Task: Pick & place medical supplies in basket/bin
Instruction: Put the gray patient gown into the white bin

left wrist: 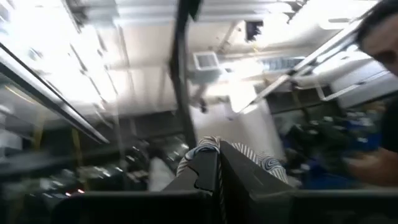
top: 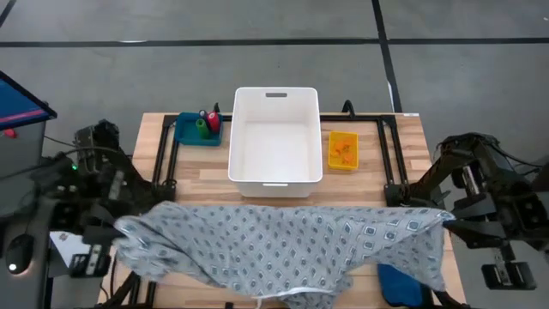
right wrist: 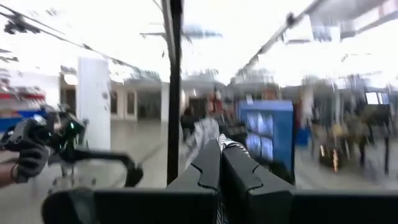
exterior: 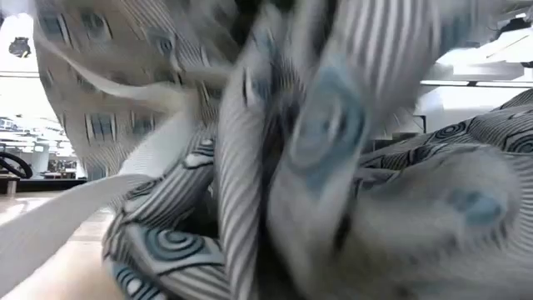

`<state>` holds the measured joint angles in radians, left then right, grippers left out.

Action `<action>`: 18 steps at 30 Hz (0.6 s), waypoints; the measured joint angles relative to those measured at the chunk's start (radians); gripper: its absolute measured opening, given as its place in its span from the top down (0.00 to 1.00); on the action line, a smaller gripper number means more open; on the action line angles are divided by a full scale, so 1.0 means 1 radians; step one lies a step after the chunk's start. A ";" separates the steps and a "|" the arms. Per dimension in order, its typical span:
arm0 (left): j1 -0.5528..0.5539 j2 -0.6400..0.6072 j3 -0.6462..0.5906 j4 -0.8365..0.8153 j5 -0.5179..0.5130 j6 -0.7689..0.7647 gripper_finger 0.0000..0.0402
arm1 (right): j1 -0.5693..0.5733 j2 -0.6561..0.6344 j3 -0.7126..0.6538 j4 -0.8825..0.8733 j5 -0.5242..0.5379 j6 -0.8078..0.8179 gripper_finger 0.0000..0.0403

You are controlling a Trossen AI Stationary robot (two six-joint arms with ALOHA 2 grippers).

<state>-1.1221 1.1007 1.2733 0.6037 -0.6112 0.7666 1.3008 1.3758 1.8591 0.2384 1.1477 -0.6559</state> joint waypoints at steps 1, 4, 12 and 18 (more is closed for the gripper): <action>0.000 0.014 0.033 0.002 -0.003 0.038 1.00 | -0.014 0.000 0.000 0.030 -0.047 -0.039 1.00; 0.009 0.070 0.130 -0.001 0.003 0.129 1.00 | -0.059 0.000 0.000 0.084 -0.140 -0.120 1.00; 0.003 0.233 0.389 0.022 0.048 0.432 1.00 | -0.115 0.037 0.099 0.118 -0.193 -0.294 1.00; 0.057 0.308 0.538 0.001 -0.026 0.507 1.00 | -0.176 0.141 0.322 0.065 -0.287 -0.426 1.00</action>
<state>-1.0654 1.4090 1.8113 0.6042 -0.6373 1.2736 1.1252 1.5164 2.1814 0.3038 0.8608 -1.0816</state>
